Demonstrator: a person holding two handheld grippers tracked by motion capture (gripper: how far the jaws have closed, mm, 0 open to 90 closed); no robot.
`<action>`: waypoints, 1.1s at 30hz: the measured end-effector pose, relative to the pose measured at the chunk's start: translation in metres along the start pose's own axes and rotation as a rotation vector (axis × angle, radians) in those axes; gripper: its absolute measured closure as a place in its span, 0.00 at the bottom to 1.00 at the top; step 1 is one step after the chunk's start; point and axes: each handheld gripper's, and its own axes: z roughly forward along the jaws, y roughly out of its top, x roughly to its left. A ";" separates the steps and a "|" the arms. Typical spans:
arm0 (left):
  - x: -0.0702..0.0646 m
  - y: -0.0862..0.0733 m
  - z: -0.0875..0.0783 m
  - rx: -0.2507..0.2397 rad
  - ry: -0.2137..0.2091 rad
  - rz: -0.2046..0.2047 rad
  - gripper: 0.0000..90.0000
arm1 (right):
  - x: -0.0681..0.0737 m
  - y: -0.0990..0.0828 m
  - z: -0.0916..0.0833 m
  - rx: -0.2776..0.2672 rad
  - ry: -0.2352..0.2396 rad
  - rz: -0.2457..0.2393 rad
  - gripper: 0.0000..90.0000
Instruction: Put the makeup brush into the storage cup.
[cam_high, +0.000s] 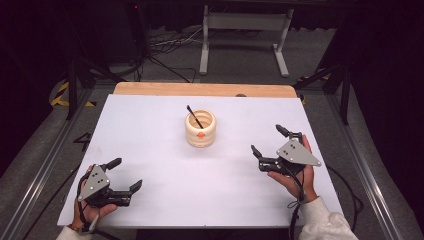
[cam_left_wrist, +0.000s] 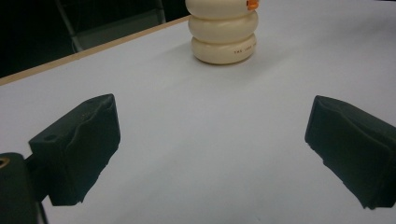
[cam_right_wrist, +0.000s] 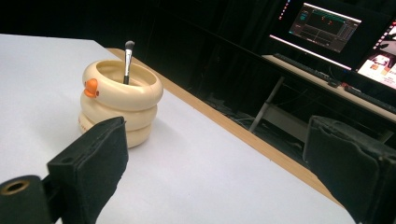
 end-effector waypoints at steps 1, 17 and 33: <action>0.000 0.000 0.000 0.000 0.001 -0.002 0.05 | 0.000 0.000 0.000 0.000 0.000 0.000 0.08; -0.001 0.000 0.000 0.007 -0.002 0.018 0.05 | -0.007 -0.022 -0.025 0.041 -0.030 -0.005 0.08; -0.001 0.001 0.002 0.004 -0.012 0.025 0.05 | -0.001 -0.053 -0.044 0.107 -0.057 -0.027 0.08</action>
